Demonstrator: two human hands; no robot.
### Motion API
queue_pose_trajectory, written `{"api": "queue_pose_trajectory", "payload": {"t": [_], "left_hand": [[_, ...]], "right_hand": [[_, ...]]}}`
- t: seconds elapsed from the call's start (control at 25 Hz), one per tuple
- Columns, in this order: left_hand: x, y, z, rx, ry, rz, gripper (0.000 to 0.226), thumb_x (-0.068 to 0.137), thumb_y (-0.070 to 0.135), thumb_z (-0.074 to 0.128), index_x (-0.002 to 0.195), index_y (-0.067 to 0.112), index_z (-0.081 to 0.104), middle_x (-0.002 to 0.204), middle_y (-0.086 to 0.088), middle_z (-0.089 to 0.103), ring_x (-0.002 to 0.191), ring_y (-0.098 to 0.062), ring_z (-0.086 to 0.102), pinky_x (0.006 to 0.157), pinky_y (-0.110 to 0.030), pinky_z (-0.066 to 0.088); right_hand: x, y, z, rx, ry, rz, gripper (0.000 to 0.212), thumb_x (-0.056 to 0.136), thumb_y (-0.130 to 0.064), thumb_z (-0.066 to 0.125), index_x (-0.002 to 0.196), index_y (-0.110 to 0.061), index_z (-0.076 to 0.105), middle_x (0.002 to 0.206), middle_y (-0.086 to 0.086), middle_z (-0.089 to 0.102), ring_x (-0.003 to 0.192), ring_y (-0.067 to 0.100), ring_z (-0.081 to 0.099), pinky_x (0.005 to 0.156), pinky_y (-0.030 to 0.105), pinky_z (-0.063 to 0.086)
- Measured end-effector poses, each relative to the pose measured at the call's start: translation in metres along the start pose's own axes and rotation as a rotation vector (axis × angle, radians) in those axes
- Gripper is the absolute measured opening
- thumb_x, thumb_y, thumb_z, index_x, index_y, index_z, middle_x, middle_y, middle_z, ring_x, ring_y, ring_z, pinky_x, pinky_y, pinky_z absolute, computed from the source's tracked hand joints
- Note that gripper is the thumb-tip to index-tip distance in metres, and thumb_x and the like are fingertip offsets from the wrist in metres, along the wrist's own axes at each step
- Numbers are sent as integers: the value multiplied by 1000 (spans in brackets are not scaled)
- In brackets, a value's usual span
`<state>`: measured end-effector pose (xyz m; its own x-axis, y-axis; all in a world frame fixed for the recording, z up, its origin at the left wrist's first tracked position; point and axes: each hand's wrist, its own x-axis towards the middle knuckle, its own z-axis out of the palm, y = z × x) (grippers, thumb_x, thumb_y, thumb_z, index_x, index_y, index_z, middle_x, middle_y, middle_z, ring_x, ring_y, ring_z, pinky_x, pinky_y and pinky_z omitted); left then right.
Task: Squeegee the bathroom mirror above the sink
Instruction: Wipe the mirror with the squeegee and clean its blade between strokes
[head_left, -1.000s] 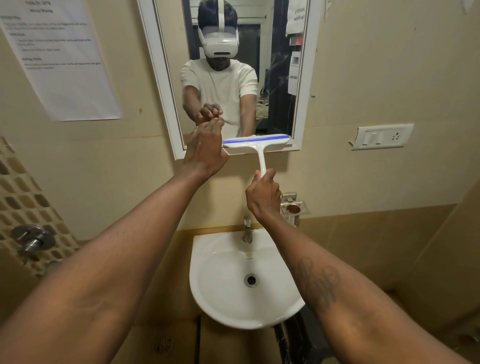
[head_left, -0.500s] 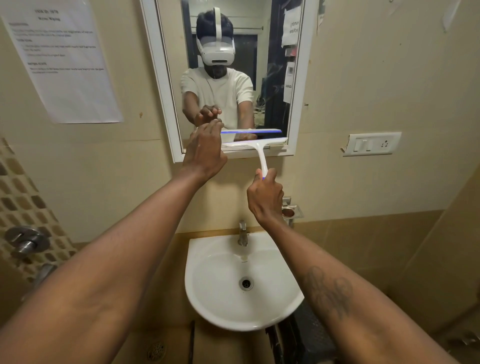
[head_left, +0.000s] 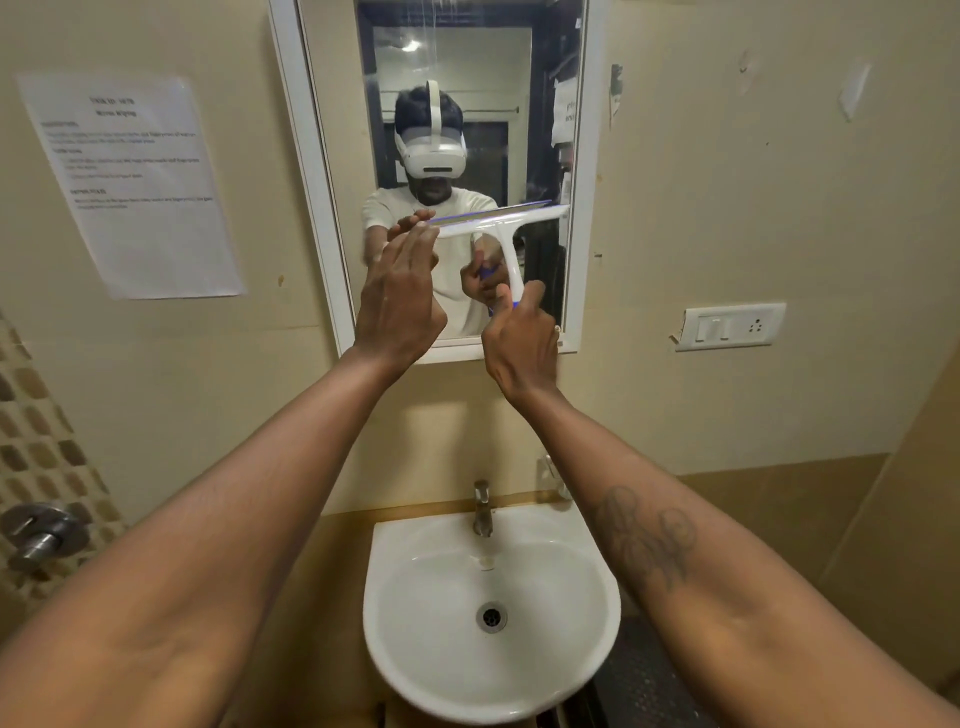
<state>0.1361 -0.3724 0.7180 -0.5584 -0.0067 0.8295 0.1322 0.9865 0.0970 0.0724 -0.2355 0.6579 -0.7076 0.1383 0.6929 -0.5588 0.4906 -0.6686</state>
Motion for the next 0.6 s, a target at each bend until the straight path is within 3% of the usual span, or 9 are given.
{"api": "queue_pose_trajectory", "payload": {"t": [0.24, 0.6], "left_hand": [[17, -3, -12, 19, 28, 10, 69, 80, -5, 49, 147, 6, 44, 151, -14, 50, 142, -31, 45, 120, -47, 33], [33, -6, -10, 8, 49, 30, 66, 82, -4, 50, 147, 6, 45, 152, -13, 49, 144, -29, 43, 121, -47, 32]], "right_hand": [[35, -18, -3, 42, 11, -17, 33, 109, -38, 41, 127, -10, 43, 89, 16, 66, 75, 37, 63, 59, 42, 43], [53, -19, 11, 50, -25, 54, 35, 109, -42, 38, 129, -13, 43, 95, 13, 67, 83, 35, 67, 67, 49, 57]]}}
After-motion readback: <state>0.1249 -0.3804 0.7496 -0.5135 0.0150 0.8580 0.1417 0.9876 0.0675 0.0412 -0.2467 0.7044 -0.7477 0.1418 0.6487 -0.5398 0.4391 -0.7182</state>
